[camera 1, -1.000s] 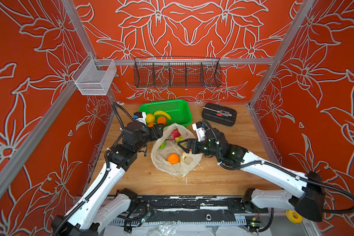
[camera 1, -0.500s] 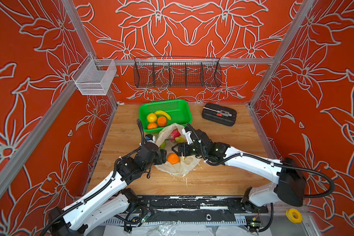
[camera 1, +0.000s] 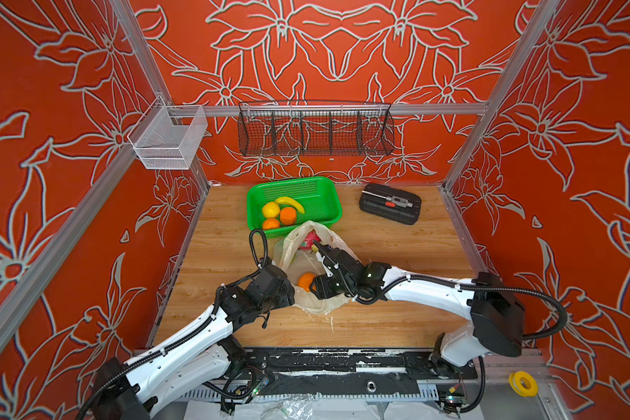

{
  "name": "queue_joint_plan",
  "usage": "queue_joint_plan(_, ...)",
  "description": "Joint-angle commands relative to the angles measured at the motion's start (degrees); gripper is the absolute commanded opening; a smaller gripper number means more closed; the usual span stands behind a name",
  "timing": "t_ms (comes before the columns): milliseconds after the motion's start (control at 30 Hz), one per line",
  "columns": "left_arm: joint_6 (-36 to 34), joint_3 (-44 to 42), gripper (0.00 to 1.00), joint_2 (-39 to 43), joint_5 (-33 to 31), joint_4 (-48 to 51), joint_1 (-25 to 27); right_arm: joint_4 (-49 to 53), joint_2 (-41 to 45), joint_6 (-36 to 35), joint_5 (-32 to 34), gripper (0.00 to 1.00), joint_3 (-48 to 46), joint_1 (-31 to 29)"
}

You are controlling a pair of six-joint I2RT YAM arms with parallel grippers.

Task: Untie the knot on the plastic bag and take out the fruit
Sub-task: 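Grasp the small orange in the bag with the right gripper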

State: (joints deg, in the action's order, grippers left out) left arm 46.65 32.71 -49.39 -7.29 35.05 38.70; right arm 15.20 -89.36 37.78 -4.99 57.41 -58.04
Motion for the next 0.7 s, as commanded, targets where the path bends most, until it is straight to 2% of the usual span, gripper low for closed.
queue_joint_plan(0,1.9,-1.2,0.71,-1.0,1.6,-0.6,0.3,2.2,1.0,-0.9,2.3,0.68,-0.3,-0.5)
queue_joint_plan(400,3.8,-6.1,0.62,-2.8,4.1,-4.7,0.4,3.6,1.8,-5.8,4.0,0.74,10.1,-0.7)
queue_joint_plan(667,4.4,-7.8,0.60,-1.2,3.7,-4.5,0.4,5.1,-6.3,-8.5,3.6,0.74,15.5,-0.8)
